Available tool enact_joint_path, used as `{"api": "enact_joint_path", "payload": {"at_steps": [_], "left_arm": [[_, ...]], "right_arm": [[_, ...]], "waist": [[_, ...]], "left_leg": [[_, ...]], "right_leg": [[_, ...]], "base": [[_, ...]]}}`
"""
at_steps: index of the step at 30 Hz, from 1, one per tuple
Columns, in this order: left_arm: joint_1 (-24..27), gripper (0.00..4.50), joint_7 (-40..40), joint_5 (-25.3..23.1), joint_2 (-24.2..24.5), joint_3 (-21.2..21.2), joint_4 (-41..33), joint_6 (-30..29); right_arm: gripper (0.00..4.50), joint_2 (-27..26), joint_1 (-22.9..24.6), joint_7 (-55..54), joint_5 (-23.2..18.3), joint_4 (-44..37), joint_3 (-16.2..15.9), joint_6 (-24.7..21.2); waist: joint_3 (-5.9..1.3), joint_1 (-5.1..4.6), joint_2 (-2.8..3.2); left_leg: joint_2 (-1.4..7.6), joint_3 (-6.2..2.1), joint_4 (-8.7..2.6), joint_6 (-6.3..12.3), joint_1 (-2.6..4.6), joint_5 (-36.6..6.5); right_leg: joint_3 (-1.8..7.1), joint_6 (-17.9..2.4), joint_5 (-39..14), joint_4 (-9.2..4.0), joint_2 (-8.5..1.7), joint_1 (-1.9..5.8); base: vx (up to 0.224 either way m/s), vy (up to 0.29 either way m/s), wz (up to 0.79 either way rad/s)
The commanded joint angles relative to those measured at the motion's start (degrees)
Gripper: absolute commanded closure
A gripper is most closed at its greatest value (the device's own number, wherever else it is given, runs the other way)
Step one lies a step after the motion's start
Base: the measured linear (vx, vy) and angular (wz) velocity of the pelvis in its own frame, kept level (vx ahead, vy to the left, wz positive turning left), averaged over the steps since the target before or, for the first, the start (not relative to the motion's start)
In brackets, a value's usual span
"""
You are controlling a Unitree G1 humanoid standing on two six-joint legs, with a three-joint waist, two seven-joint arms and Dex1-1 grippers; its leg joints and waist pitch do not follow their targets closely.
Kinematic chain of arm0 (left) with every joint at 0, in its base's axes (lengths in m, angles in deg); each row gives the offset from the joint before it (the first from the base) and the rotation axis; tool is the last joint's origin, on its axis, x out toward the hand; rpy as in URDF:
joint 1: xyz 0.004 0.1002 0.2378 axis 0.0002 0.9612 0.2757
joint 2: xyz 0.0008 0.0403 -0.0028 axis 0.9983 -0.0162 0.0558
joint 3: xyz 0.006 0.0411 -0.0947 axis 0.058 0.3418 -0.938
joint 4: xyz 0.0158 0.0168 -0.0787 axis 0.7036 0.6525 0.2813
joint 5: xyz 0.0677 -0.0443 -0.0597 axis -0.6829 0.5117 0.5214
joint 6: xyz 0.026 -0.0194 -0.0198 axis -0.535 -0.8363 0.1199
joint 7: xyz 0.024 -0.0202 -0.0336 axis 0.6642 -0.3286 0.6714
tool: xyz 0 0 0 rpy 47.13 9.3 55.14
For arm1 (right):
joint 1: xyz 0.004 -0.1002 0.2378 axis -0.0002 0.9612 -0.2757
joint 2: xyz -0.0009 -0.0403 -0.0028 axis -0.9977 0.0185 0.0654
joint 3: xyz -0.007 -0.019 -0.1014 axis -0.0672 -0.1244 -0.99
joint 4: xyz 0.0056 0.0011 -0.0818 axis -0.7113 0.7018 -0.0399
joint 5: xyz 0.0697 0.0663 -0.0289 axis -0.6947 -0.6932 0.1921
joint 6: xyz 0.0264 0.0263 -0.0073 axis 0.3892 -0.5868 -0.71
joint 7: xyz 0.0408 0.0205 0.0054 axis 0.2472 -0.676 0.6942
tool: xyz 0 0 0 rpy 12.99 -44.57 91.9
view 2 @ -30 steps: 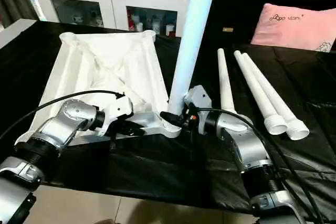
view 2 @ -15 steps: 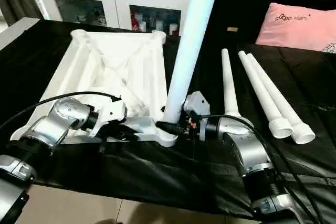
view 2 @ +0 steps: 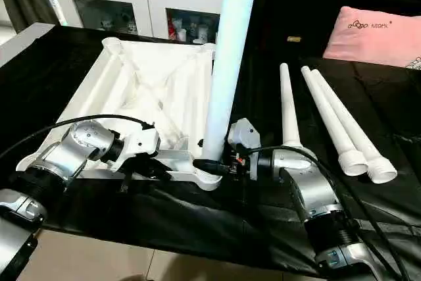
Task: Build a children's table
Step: Rotate leg to tighten
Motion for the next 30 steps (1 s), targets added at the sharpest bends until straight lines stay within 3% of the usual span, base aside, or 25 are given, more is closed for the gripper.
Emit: {"api": "enact_joint_path", "payload": {"at_steps": [1, 3, 5, 6, 7, 8, 10, 11, 12, 13, 14, 15, 16, 17, 19, 20, 23, 26, 30], "left_arm": [[-1.27, 4.5, 2.88, -0.35, -0.71, -1.27, -1.11, -3.03], [-1.21, 4.5, 3.63, -0.36, -0.71, -1.69, -1.33, -4.11], [-0.2, 4.5, 6.9, 0.49, -1.11, -3.58, -4.3, -9.37], [0.78, 4.5, 9.26, 1.68, -1.79, -5.16, -7.48, -13.87], [0.93, 4.5, 9.64, 1.92, -1.95, -5.44, -8.01, -14.64], [1.4, 4.5, 10.97, 2.83, -2.66, -6.47, -10.01, -17.35], [2.48, 4.5, 14.79, 3.65, -4.57, -8.39, -14.98, -23.02], [2.64, 4.5, 15.38, 3.58, -4.82, -8.57, -15.67, -23.66], [2.94, 4.5, 16.51, 3.33, -5.31, -8.83, -16.99, -24.96], [2.94, 4.5, 16.51, 3.33, -5.31, -8.83, -16.99, -24.96], [3.56, 4.5, 19.83, 2.88, -7.51, -9.43, -20.13, -28.62], [3.58, 4.5, 19.95, 2.86, -7.59, -9.44, -20.24, -28.75], [4.14, 4.5, 22.51, 2.21, -9.11, -9.59, -22.58, -31.8], [4.38, 4.5, 23.42, 1.74, -9.59, -9.27, -23.38, -32.83], [4.52, 4.5, 23.98, 1.45, -9.89, -9.05, -23.79, -33.43], [4.84, 4.5, 24.41, 1.25, -10.06, -8.94, -24.64, -34.31], [5.05, 4.5, 25.94, -0.69, -9.3, -8.03, -24.73, -34.31], [5.34, 4.5, 27.34, -0.82, -8.87, -7.99, -25.08, -35.09], [5.51, 4.5, 27.97, -0.8, -8.77, -8.13, -25.43, -35.74]], "right_arm": [[2.59, -1.31, 3.17, -1.96, 3.86, 3.99, -4.47, -4.28], [2.59, -1.59, 3.11, -3.12, 4.1, 4.05, -4.15, -4.54], [2.59, -3.36, 2.36, -10.31, 5.68, 4.98, -2.54, -5.96], [2.59, -4.88, 1.65, -15.91, 6.94, 6.08, -1.39, -6.92], [2.59, -5.13, 1.53, -16.76, 7.11, 6.27, -1.21, -7.07], [2.59, -6.28, 1.0, -19.38, 7.09, 7.06, -0.33, -7.96], [2.59, -9.8, -1.19, -27.23, 6.77, 10.32, 2.32, -9.38], [2.59, -10.35, -1.61, -28.42, 6.76, 11.01, 2.66, -9.45], [2.59, -11.31, -2.44, -30.61, 6.86, 12.39, 3.13, -9.53], [2.59, -11.31, -2.44, -30.61, 6.86, 12.39, 3.13, -9.53], [2.59, -14.63, -6.72, -39.37, 7.15, 20.13, 4.93, -9.17], [2.59, -14.75, -6.88, -39.68, 7.15, 20.43, 5.0, -9.17], [2.59, -17.15, -9.86, -44.88, 6.97, 25.78, 6.36, -9.07], [2.59, -18.21, -11.21, -46.96, 6.69, 27.97, 7.28, -9.05], [2.59, -18.96, -12.17, -48.22, 6.43, 29.43, 7.96, -9.08], [2.59, -19.49, -12.73, -49.1, 6.37, 30.29, 8.47, -9.14], [2.59, -20.5, -14.09, -50.14, 7.56, 31.3, 8.24, -8.84], [2.59, -21.1, -15.58, -50.48, 8.45, 33.5, 7.65, -7.03], [2.59, -21.41, -16.34, -50.99, 8.16, 35.24, 8.24, -6.31]], "waist": [[-2.59, -0.24, 0.78], [-2.05, -0.45, 0.6], [-1.84, -0.74, 0.4], [-1.81, -0.96, 0.32], [-1.75, -1.52, 0.23], [-1.83, -2.07, 0.19], [-1.86, -2.7, -0.44], [-1.93, -3.22, -0.01], [-2.24, -3.55, -0.29], [-2.24, -3.55, -0.29], [-2.43, -3.68, -0.3], [-2.12, -4.11, -0.4], [-2.15, -4.29, -0.55], [-2.14, -4.69, -0.78], [-2.25, -4.83, -0.43], [-2.33, -4.83, -0.77], [-2.81, -4.77, -0.79], [-3.08, -4.47, -0.91], [-2.92, -4.34, -0.87]], "left_leg": [[3.56, -1.11, -4.77, -0.41, 0.97, -16.81], [3.45, -1.25, -5.04, -1.3, 1.3, -20.9], [3.41, -1.69, -5.18, -2.32, 1.77, -24.31], [3.54, -1.83, -5.31, -2.75, 1.64, -24.59], [3.51, -2.12, -5.58, -3.44, 1.25, -24.53], [3.29, -2.31, -5.52, -3.31, 1.16, -25.03], [3.36, -2.35, -5.53, -3.33, 1.01, -25.11], [3.27, -2.44, -5.37, -3.59, 1.08, -25.01], [3.07, -2.47, -5.38, -3.2, 0.35, -23.29], [3.07, -2.47, -5.38, -3.2, 0.35, -23.29], [3.21, -2.13, -5.4, -2.65, 0.04, -20.26], [2.82, -1.93, -5.17, -2.61, 0.17, -20.65], [2.73, -1.87, -5.01, -2.58, 0.22, -20.9], [2.66, -2.02, -4.94, -2.27, -0.03, -20.41], [2.77, -1.99, -5.01, -2.09, -0.15, -19.52], [2.77, -1.82, -4.89, -1.82, -0.01, -19.32], [2.84, -1.37, -4.61, -0.54, -0.09, -14.39], [2.71, -1.08, -4.26, 0.26, -0.26, -10.76], [2.88, -1.0, -4.36, 0.35, -0.15, -10.51]], "right_leg": [[2.84, -14.14, -11.23, -4.51, -5.23, 1.44], [2.87, -12.79, -18.56, -5.19, -5.33, 1.16], [3.06, -10.27, -27.36, -6.02, -5.63, 0.71], [3.12, -9.99, -28.03, -5.85, -5.71, 0.72], [2.91, -9.54, -29.2, -5.65, -5.69, 0.83], [2.71, -8.26, -31.25, -6.15, -5.7, 0.73], [2.72, -8.01, -31.34, -6.01, -5.67, 0.57], [2.73, -8.8, -30.62, -5.94, -5.71, 0.31], [2.56, -8.47, -28.49, -5.86, -5.47, 0.87], [2.56, -8.47, -28.49, -5.86, -5.47, 0.87], [2.77, -9.79, -21.62, -5.13, -5.25, 0.73], [2.67, -10.36, -22.35, -5.45, -5.18, 0.52], [2.7, -10.44, -23.39, -5.44, -5.34, 0.43], [2.64, -9.95, -24.78, -5.65, -5.39, 0.64], [2.64, -9.5, -23.52, -5.55, -5.12, 0.5], [2.72, -9.49, -22.66, -5.73, -5.1, 0.46], [2.8, -11.81, -11.94, -4.75, -4.79, 0.9], [2.78, -13.04, -6.99, -4.3, -4.8, 1.35], [2.68, -13.74, -6.13, -4.16, -4.77, 1.35]], "base": [[0.0, 0.0, 0.0], [0.0, 0.0, 0.0], [0.0, 0.0, 0.0], [0.0, 0.0, 0.0], [0.0, 0.0, 0.0], [0.0, 0.0, 0.0], [0.0, 0.0, 0.0], [0.0, 0.0, 0.0], [0.0, 0.0, 0.0], [0.0, 0.0, 0.0], [0.0, 0.0, 0.0], [0.0, 0.0, 0.0], [0.0, 0.0, 0.0], [0.0, 0.0, 0.0], [0.0, 0.0, 0.0], [0.0, 0.0, 0.0], [0.0, 0.0, 0.0], [0.0, 0.0, 0.0], [0.0, 0.0, 0.0]]}}
